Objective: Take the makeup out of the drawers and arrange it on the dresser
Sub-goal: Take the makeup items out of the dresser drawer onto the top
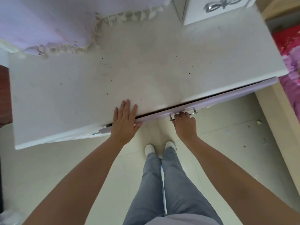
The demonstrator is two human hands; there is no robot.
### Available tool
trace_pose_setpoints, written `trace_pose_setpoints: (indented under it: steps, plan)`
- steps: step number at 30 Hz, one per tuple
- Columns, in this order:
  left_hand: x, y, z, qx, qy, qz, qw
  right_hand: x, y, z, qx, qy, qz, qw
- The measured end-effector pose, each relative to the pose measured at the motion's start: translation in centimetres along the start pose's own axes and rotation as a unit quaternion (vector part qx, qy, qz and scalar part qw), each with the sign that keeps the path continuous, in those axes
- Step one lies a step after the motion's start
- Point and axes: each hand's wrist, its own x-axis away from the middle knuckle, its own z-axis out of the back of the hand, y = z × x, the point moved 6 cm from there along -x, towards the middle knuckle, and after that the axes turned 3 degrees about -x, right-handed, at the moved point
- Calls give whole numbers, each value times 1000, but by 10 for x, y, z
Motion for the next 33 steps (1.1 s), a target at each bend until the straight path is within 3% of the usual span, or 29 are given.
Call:
trace_pose_setpoints:
  steps: [4,9,11,13,15,18,22,24,25,33]
  plan:
    - [19,17,12,-58,104,-146,982,21,2,0,-26,-9,-15,1000]
    - [47,31,6,-26,46,-198,979,55,0,-16,-22,-24,-8,999]
    - [58,37,2,-20,34,-196,980,73,0,-15,-18,-14,-11,1000]
    - [69,41,-1,-28,15,-185,982,86,1,-15,-95,-1,-20,995]
    - [71,42,-5,-39,1,-171,985,99,5,-7,-137,71,21,988]
    - [68,43,-11,-57,-24,-168,984,108,16,18,-73,176,46,981]
    - [72,61,-24,-98,-22,-191,976,88,32,25,46,144,60,987]
    - [95,75,-21,-93,37,-99,990,74,34,26,115,98,181,972]
    - [93,74,-25,-93,34,-105,990,66,35,26,120,63,187,973]
    - [112,75,-40,-82,4,-112,990,98,31,-4,47,60,217,973]
